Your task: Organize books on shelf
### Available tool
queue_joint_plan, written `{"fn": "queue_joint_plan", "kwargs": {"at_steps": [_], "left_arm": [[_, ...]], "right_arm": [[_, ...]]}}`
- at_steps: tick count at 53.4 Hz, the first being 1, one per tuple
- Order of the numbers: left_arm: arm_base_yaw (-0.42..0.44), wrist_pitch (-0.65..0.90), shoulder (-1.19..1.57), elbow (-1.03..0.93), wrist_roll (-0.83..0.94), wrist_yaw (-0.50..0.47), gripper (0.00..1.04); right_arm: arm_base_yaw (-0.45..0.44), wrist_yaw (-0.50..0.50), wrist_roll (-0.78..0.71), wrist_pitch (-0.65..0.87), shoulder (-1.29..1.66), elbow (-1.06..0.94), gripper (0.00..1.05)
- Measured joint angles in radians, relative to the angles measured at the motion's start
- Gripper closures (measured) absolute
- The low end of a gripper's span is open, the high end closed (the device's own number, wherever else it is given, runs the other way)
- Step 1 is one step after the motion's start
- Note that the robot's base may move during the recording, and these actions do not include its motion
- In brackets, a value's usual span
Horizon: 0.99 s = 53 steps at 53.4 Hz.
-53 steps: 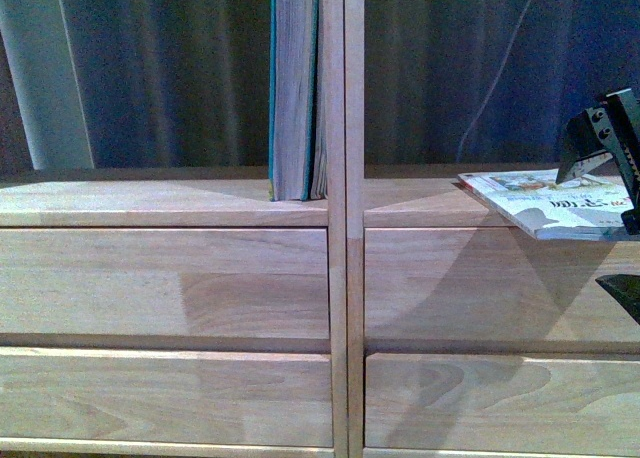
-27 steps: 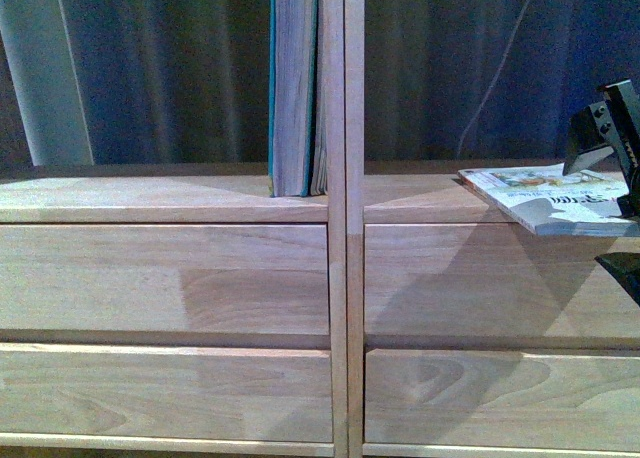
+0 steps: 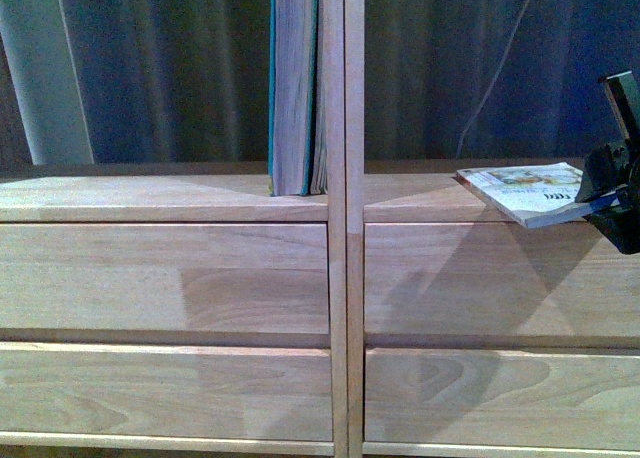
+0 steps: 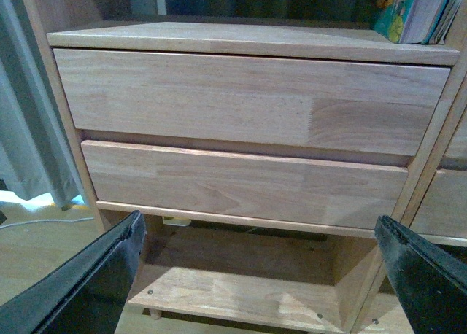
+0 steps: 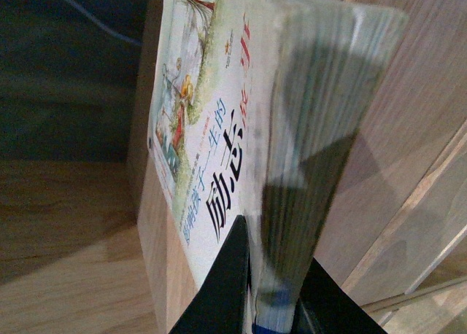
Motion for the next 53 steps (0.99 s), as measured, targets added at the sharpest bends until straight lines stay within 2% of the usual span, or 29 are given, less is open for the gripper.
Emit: {"fn": "queue_joint_plan", "kwargs": {"at_steps": [27, 53], "left_arm": [[0.0, 0.0, 0.0, 0.0, 0.0, 0.0, 0.07], [0.0, 0.0, 0.0, 0.0, 0.0, 0.0, 0.07]], "right_arm": [[-0.039, -0.032, -0.065, -0.015, -0.113, -0.043, 0.97], [-0.196, -0.245, -0.281, -0.164, -0.483, -0.05, 0.97]]}}
